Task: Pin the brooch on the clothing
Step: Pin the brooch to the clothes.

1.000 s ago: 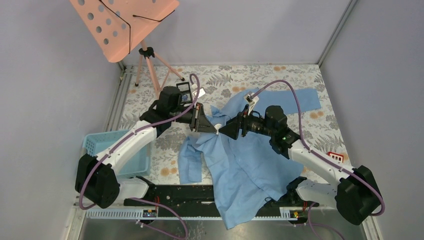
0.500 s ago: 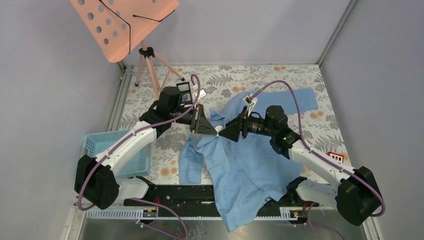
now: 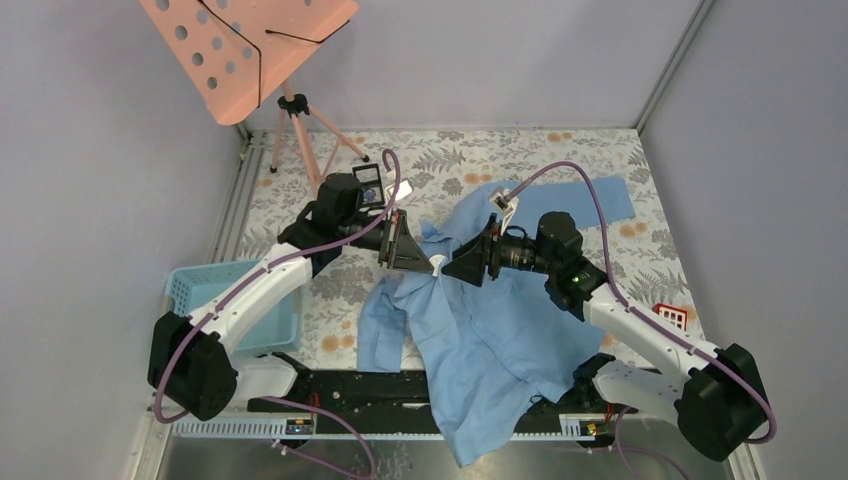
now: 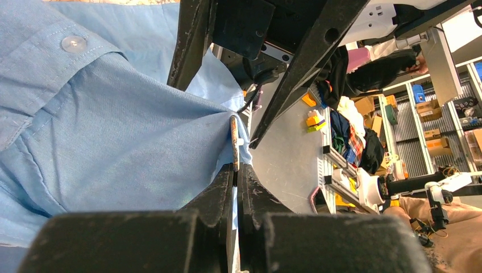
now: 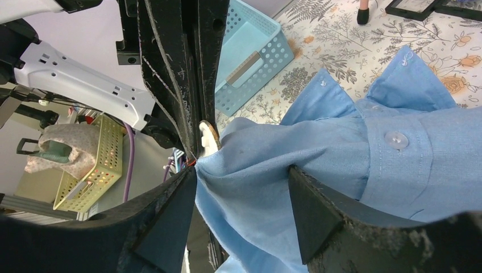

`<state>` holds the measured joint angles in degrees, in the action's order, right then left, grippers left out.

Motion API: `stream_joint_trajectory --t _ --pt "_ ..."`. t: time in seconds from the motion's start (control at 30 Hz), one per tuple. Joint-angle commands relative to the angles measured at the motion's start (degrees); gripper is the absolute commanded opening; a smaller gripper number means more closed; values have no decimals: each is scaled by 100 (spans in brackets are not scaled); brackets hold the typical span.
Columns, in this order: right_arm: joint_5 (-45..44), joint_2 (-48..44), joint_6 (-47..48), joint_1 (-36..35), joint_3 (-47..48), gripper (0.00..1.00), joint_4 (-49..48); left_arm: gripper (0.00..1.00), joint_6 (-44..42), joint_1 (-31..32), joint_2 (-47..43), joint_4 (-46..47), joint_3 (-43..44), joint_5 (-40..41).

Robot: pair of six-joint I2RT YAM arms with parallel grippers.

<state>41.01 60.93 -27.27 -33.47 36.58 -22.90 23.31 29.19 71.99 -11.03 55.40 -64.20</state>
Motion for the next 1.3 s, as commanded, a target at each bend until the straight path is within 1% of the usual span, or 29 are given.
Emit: stream_joint_trajectory --t 0.0,0.33,0.43,0.67,0.9,1.13,1.27 --pt "268 9 -2 43 71 66 -153 0 -125 25 -217 215 270 -397" --pt "773 499 -278 43 303 61 -423 0 -125 104 -167 215 270 -478" --pt "791 543 -331 43 319 60 -527 0 -138 113 -184 215 261 -486" --pt "839 614 -337 43 419 58 -477 0 -149 169 -193 215 261 -570" --pt "1179 838 -324 45 549 53 -353 0 -160 225 -204 215 252 -611" --pt "1015 832 -356 43 471 51 -381 0 -178 236 -223 219 244 -623" --pt "1041 905 -389 45 493 48 -377 0 -190 262 -225 215 244 -646"
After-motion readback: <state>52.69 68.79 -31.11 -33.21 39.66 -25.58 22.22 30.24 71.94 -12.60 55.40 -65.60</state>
